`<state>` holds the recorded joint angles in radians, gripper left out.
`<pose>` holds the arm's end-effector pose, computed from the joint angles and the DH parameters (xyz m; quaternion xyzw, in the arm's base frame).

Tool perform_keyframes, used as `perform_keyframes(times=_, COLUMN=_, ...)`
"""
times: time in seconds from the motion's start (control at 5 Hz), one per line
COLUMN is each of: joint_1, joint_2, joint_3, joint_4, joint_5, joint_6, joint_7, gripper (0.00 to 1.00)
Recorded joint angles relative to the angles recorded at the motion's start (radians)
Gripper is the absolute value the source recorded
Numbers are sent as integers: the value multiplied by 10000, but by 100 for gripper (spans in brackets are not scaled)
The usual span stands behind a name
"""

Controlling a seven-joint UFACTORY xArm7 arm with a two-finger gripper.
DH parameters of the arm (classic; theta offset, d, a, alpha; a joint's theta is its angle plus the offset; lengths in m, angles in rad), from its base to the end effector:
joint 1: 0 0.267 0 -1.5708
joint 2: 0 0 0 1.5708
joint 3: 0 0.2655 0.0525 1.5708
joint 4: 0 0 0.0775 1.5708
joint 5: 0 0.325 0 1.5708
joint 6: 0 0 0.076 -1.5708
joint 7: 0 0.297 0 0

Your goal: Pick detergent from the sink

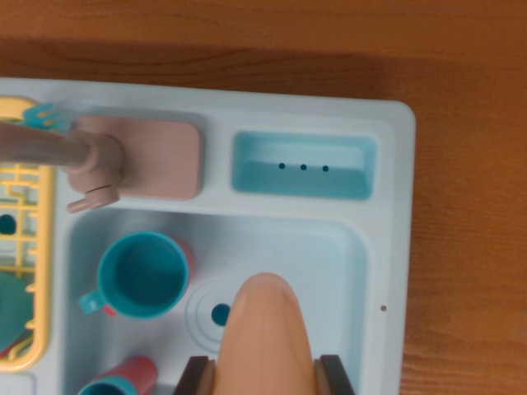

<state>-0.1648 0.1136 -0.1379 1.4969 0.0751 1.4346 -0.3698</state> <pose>0.4615 -0.1218 0.2409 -0.9989 -0.0277 0.0140 0.0359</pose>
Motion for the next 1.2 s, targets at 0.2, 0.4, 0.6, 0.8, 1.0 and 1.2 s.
perform_keyframes(times=0.2, joint_1=1, joint_2=-85, joint_3=-7, joint_4=295, joint_5=-25, joint_6=378, joint_7=32, gripper=100)
perform_keyframes(times=0.4, joint_1=1, joint_2=-85, joint_3=-7, joint_4=295, joint_5=-25, joint_6=378, joint_7=32, gripper=100)
perform_keyframes(times=0.6, joint_1=2, joint_2=-161, joint_3=-13, joint_4=558, joint_5=-48, joint_6=716, joint_7=61, gripper=100)
perform_keyframes(times=0.8, joint_1=2, joint_2=-161, joint_3=-13, joint_4=558, joint_5=-48, joint_6=716, joint_7=61, gripper=100)
perform_keyframes(times=1.0, joint_1=3, joint_2=-227, joint_3=-19, joint_4=787, joint_5=-67, joint_6=1009, joint_7=86, gripper=100)
perform_keyframes(times=1.2, joint_1=3, joint_2=-227, joint_3=-19, joint_4=787, joint_5=-67, joint_6=1009, joint_7=86, gripper=100)
